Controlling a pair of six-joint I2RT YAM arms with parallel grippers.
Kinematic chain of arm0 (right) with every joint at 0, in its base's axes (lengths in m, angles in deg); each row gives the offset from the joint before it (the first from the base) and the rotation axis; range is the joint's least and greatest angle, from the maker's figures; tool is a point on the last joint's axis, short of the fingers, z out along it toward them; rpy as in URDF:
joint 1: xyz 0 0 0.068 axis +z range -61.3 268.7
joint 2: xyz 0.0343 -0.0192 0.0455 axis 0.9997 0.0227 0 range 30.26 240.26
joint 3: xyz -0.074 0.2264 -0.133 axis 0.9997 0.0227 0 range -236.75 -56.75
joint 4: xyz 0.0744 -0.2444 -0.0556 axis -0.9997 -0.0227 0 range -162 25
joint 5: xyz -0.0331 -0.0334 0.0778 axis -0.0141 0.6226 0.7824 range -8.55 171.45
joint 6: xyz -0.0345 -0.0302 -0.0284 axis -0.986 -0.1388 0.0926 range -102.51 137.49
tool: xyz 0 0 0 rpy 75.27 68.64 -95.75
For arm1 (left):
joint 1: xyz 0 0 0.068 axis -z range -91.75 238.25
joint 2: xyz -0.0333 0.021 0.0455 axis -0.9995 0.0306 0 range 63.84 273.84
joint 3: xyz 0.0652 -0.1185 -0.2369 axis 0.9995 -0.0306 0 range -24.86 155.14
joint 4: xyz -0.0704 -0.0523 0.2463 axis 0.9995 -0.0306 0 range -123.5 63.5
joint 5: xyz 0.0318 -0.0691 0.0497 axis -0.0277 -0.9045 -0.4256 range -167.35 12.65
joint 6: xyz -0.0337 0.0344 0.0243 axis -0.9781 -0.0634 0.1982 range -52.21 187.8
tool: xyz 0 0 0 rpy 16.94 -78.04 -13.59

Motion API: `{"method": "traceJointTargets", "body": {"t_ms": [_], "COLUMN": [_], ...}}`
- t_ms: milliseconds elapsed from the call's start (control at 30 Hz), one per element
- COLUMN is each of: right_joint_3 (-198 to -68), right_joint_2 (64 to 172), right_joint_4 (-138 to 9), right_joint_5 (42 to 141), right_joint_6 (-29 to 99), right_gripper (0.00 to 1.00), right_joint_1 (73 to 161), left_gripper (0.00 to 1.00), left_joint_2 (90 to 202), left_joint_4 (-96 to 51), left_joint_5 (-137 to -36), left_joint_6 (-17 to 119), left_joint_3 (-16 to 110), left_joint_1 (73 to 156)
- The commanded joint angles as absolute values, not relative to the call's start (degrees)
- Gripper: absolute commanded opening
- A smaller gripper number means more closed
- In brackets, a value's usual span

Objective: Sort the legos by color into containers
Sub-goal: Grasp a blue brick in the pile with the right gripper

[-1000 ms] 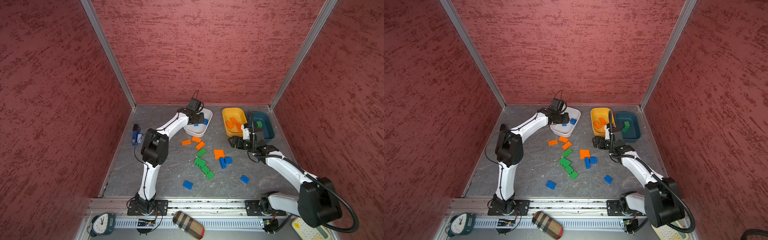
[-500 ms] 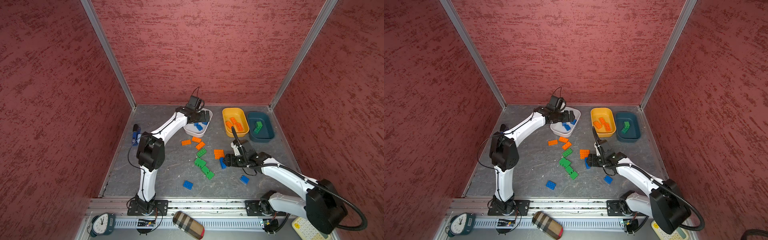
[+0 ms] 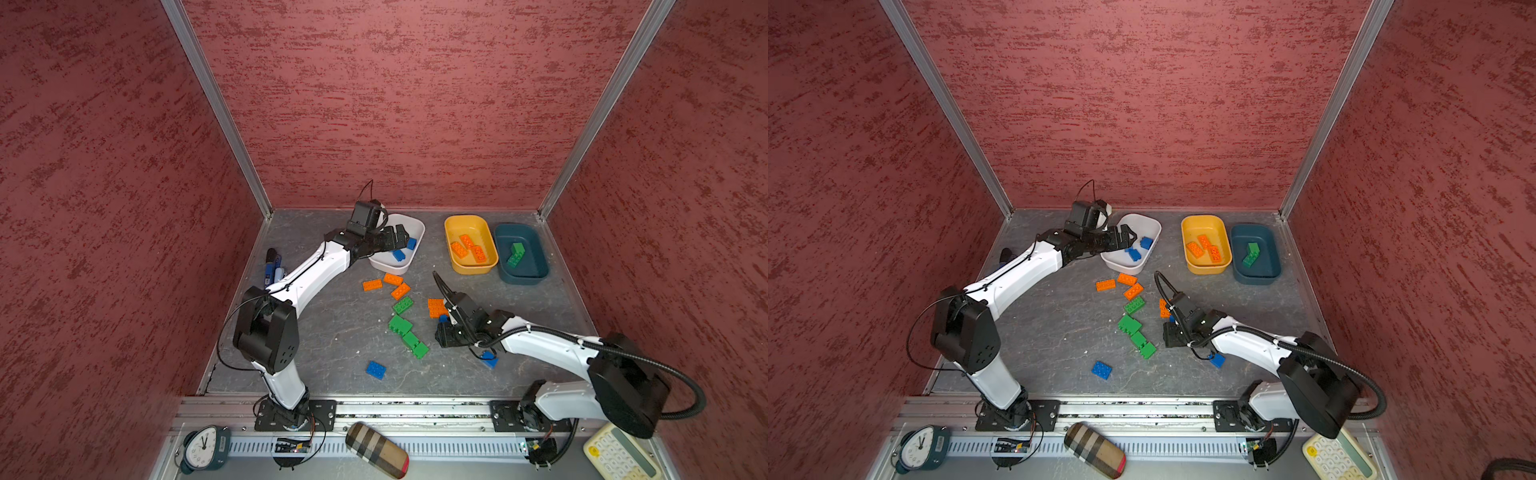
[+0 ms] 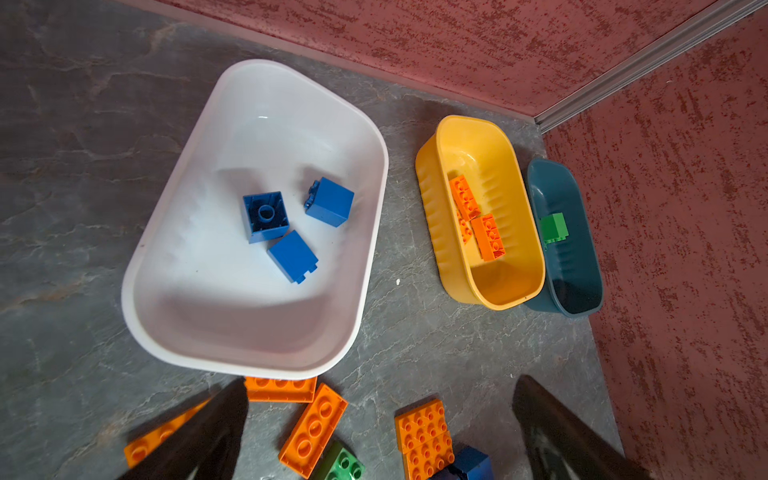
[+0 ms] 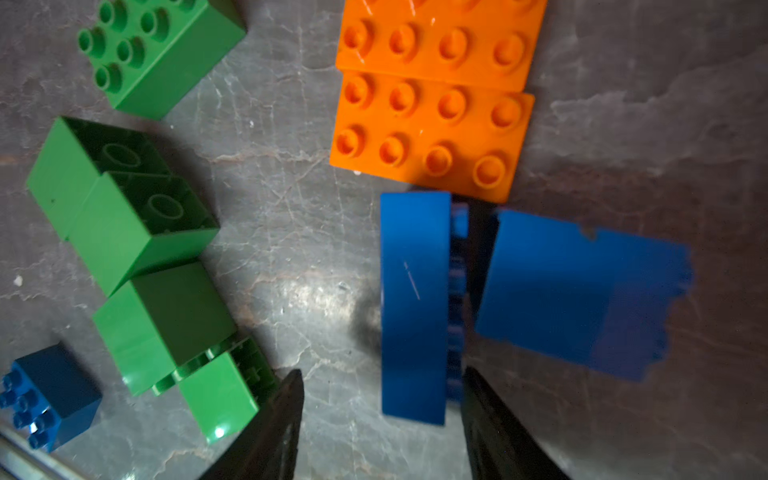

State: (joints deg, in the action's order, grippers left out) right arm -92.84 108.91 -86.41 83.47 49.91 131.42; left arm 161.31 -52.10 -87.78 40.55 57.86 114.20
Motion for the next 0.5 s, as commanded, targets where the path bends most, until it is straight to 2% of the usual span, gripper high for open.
{"method": "traceJointTargets", "body": {"t_ms": [0, 200, 467], "right_joint_3": [-96.0, -97.4, -98.3], "right_joint_2": [112.6, 117.3, 116.9], "right_joint_4": [-82.6, -83.0, -81.4], "right_joint_5": [79.5, 74.1, 74.2], "right_joint_6": [47.1, 45.9, 40.7], "right_gripper": [0.55, 0.42, 0.22], "right_joint_1": [132.0, 134.1, 134.2], "left_gripper": [0.99, 1.00, 0.99], "left_joint_2": [158.6, 156.6, 156.1], "left_joint_4": [-50.9, -50.6, -51.1], "left_joint_5": [-87.0, -86.2, -85.2], "left_joint_6": [39.0, 37.0, 36.9], "left_joint_3": [55.5, 52.2, 52.1], "left_joint_1": [113.2, 112.2, 111.6]}}
